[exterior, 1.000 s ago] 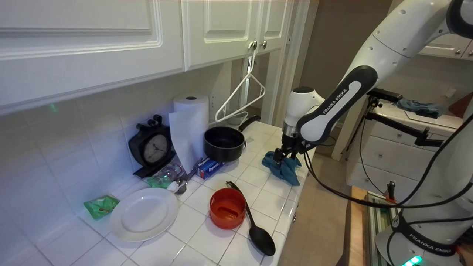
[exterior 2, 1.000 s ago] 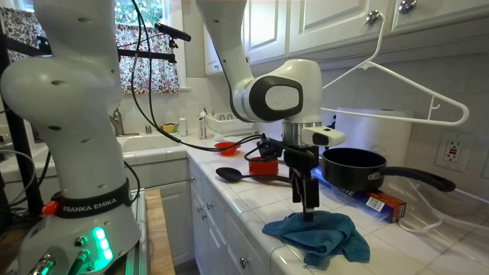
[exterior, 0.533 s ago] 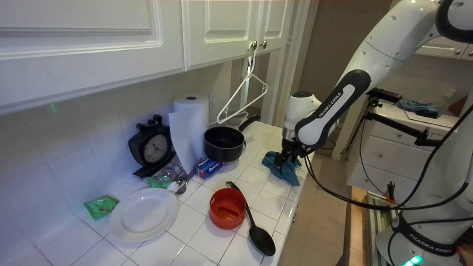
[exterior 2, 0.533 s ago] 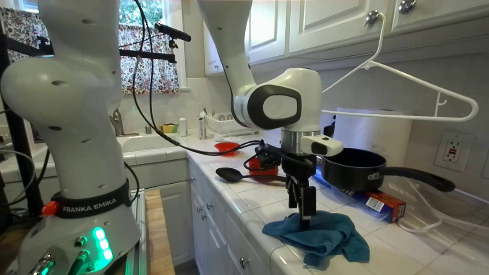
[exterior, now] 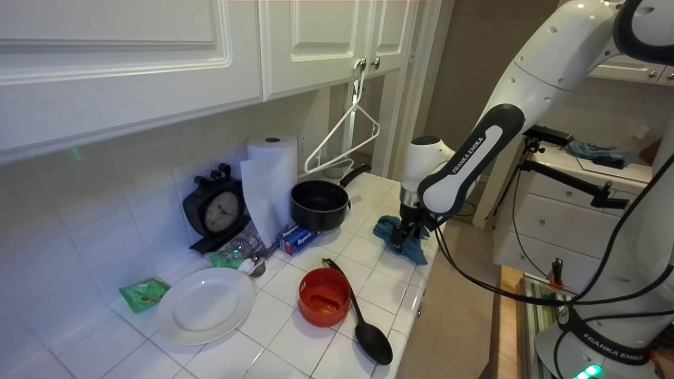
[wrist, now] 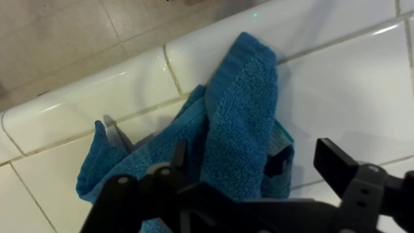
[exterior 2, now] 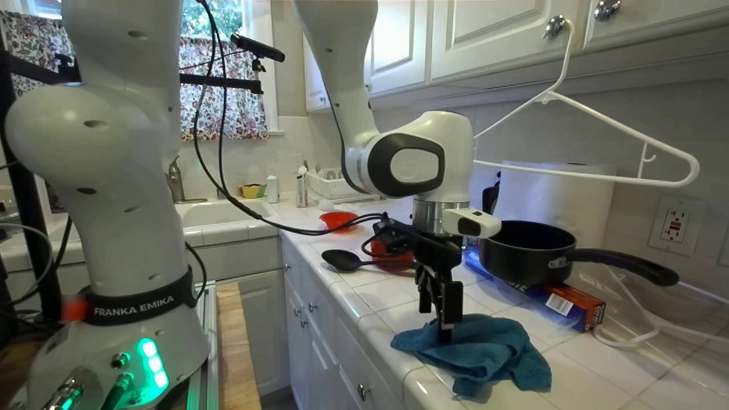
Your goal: Hang the blue towel on the white hanger.
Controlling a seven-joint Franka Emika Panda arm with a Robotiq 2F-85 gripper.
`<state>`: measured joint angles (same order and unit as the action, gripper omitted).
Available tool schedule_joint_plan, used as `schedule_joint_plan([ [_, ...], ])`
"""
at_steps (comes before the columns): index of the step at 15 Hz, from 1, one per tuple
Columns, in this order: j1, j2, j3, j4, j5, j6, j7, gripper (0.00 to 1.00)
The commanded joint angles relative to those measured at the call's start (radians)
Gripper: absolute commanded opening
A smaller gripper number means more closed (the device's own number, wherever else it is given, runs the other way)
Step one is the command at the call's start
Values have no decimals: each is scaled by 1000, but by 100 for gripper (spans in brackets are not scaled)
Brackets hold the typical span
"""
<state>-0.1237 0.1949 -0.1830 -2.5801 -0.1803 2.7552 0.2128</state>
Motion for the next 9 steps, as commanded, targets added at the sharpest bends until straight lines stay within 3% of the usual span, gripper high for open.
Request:
schedule_joint_plan([
  [1,29,5,-13,12,-21,-79,-6,100],
  [3,38,11,-14,18,-32,-105,3,100],
  [4,43,14,-16,20,-42,-114,10,91],
  [5,48,16,-19,23,-54,-124,19,74],
  [9,60,28,-37,31,-109,-112,50,44],
])
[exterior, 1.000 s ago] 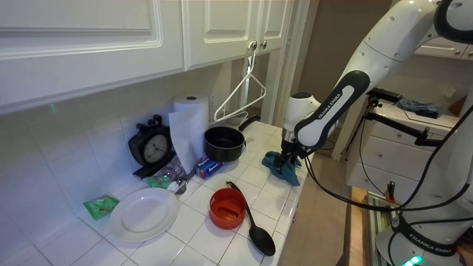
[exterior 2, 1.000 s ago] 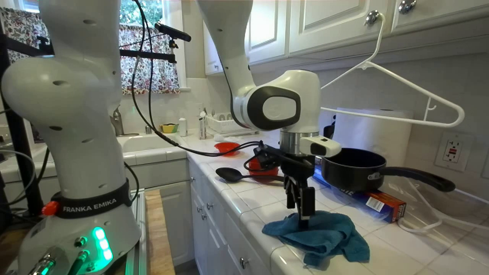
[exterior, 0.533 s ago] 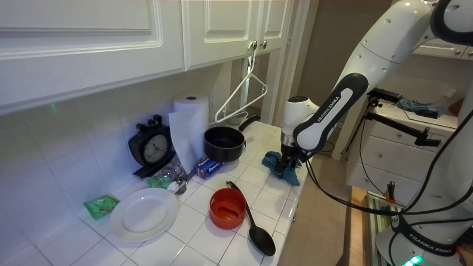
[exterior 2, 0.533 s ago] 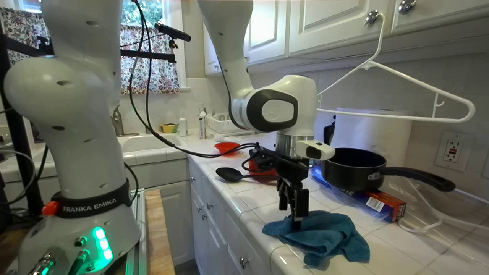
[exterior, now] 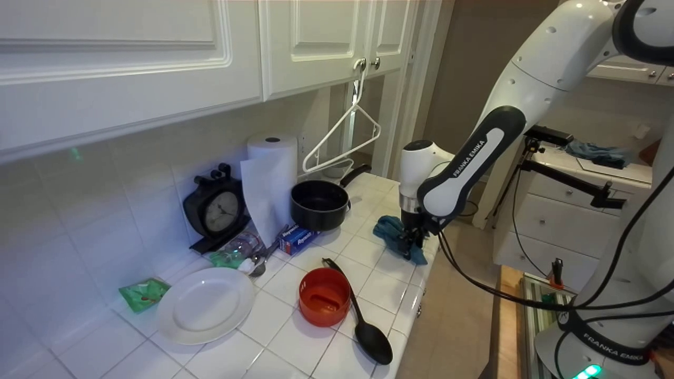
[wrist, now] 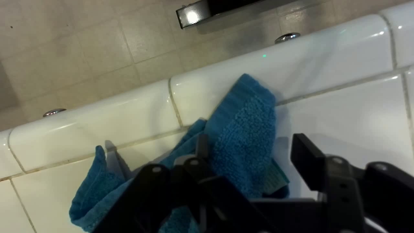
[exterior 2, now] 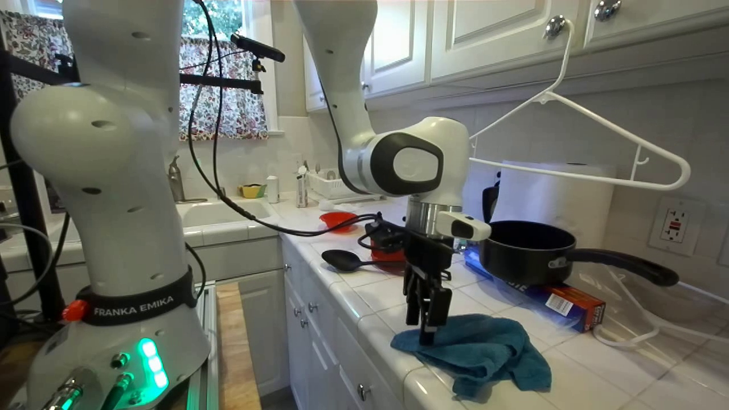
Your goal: Hang the blue towel on the white hanger.
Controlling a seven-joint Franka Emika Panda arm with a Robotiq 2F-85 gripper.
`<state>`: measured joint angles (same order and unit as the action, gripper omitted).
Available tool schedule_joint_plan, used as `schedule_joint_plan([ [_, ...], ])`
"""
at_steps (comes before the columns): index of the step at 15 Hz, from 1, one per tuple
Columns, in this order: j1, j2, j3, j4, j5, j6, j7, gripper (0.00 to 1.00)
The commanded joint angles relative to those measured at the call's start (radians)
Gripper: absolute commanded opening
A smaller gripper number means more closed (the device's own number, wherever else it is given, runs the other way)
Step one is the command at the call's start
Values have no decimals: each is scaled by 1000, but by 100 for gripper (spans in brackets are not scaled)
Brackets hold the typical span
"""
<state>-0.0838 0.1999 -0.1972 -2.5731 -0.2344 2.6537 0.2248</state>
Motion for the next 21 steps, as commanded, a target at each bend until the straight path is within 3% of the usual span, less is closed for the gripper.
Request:
schedule_joint_plan([
  [1,24,27,-28,27,-75,-9,50,38],
  [5,32,48,-43,45,-125,-12,65,9],
  [7,36,52,-49,53,-138,-16,68,3],
  [9,44,41,-63,58,-166,-16,88,0],
  [10,51,30,-74,61,-189,-15,110,4],
  [16,77,-62,-148,83,-414,-10,284,5],
  [21,41,-149,-105,74,-495,-20,332,5],
])
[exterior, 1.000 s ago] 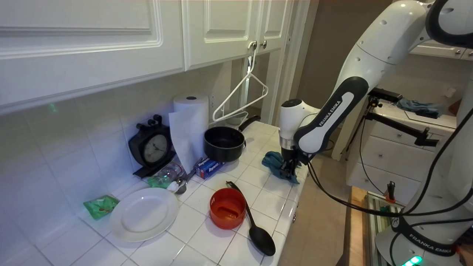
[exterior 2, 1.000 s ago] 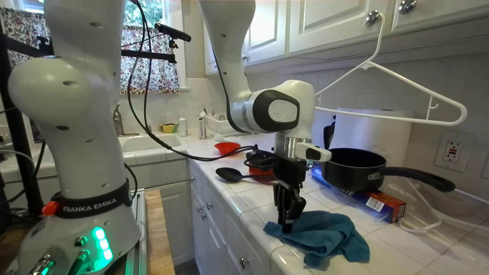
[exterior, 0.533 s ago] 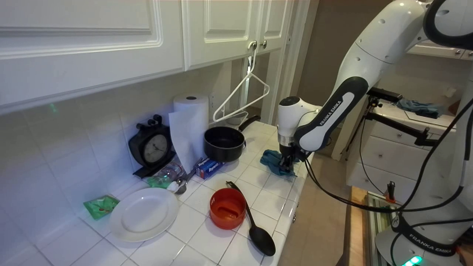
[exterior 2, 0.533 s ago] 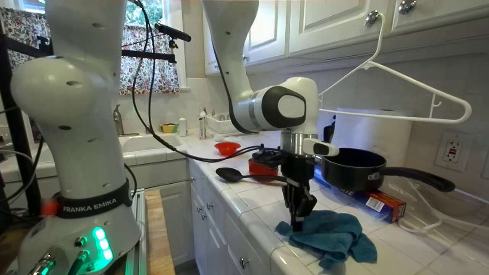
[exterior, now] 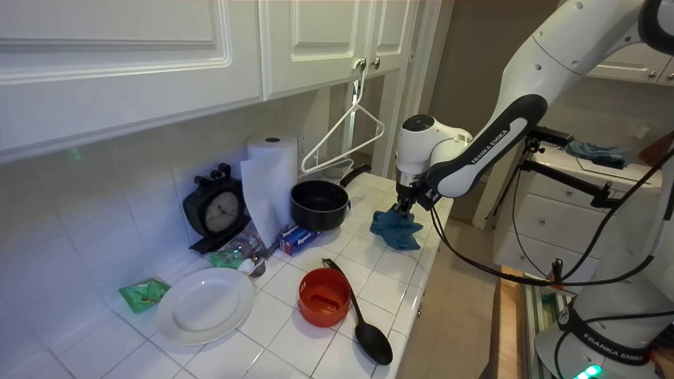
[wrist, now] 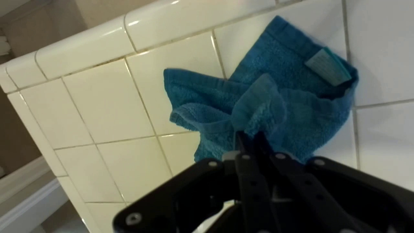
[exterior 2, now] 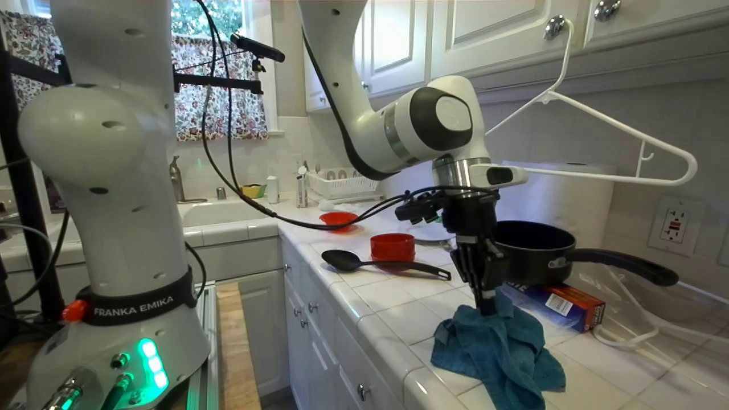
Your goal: Hang the blue towel on the white hanger.
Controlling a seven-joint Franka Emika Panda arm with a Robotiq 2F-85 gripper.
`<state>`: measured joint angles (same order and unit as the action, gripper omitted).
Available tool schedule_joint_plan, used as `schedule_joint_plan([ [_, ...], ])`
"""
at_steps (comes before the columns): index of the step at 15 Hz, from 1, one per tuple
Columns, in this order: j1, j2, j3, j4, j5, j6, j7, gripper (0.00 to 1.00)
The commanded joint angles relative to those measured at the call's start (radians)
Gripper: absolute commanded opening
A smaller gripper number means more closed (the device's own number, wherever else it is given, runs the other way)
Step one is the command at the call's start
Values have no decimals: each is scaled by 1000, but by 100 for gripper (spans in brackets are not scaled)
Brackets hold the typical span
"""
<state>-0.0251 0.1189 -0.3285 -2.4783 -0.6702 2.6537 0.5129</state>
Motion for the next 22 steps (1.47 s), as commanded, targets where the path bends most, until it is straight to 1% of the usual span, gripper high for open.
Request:
schedule_joint_plan([
  [1,-22,-82,33,-22,-80,-15,57,5],
  [4,-41,-126,57,-16,-154,-14,111,5],
  [11,-106,-230,127,-8,-295,-8,190,5],
  [15,-133,-278,168,3,-382,-8,245,5],
  [16,-137,-289,177,7,-400,-7,255,5],
  [17,-120,-299,166,11,-428,-8,275,5],
  [22,-122,-342,188,33,-528,-5,348,5],
])
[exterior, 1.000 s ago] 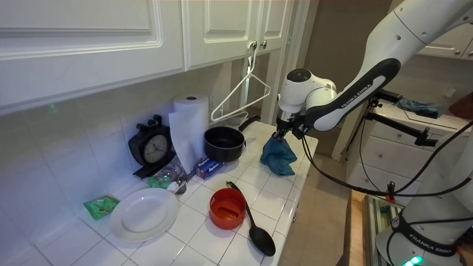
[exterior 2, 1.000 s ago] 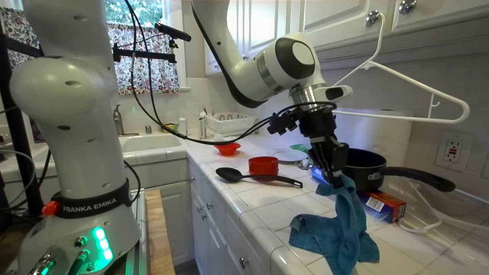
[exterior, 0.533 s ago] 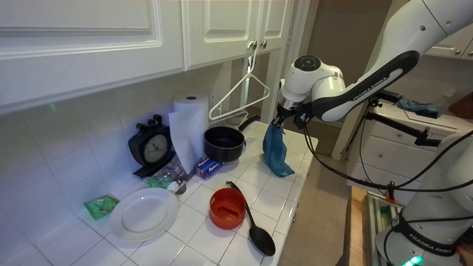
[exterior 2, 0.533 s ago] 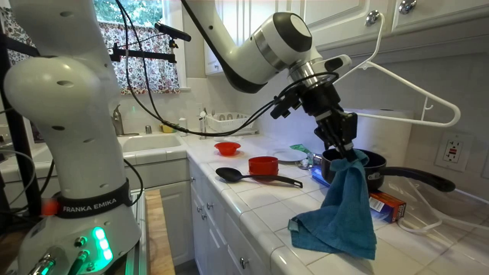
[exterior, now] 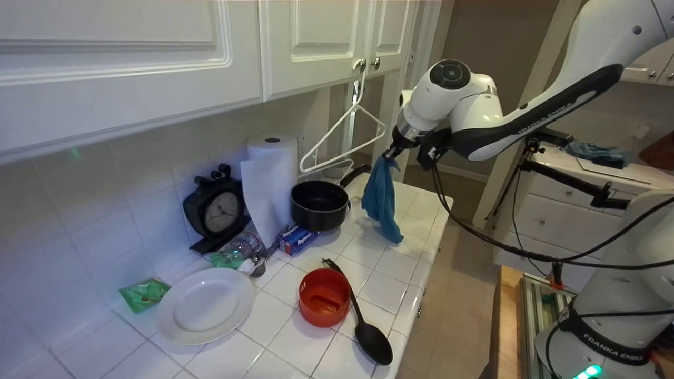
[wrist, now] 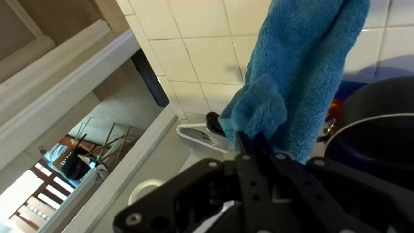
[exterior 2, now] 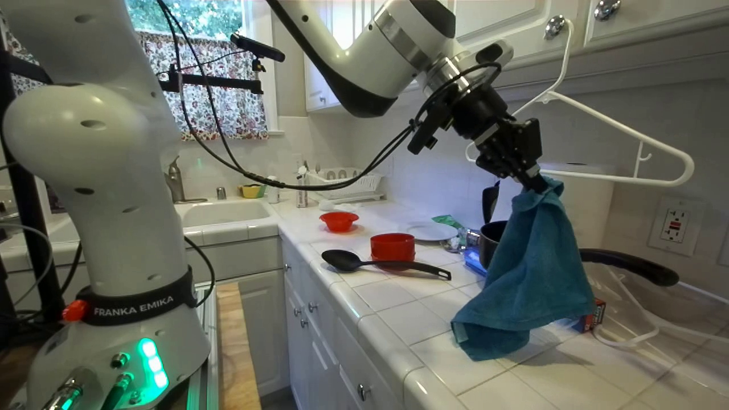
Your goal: Hang the blue towel on the white hanger.
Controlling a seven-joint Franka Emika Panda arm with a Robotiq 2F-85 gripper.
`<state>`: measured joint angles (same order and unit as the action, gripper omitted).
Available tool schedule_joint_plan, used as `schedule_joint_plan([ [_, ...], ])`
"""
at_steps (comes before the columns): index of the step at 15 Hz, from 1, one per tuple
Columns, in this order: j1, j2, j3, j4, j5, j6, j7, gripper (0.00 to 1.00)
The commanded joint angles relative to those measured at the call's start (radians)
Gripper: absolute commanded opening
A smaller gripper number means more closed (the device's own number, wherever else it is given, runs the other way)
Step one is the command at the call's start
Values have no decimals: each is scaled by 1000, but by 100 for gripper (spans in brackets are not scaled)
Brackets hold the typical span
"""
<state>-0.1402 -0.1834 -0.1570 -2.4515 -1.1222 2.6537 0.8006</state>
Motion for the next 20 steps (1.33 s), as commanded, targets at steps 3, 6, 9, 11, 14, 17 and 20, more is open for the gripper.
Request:
schedule_joint_plan([
  [3,-7,-51,24,26,-114,-3,95,5],
  [6,-4,-68,32,39,-140,-1,113,5],
  [9,-4,-79,39,56,-143,1,114,5],
  [11,-7,-88,44,68,-154,0,125,5],
  [14,-7,-80,48,98,-179,6,149,5],
  [17,-8,-62,47,130,-195,19,164,5],
  [20,-8,-49,43,153,-219,42,177,5],
])
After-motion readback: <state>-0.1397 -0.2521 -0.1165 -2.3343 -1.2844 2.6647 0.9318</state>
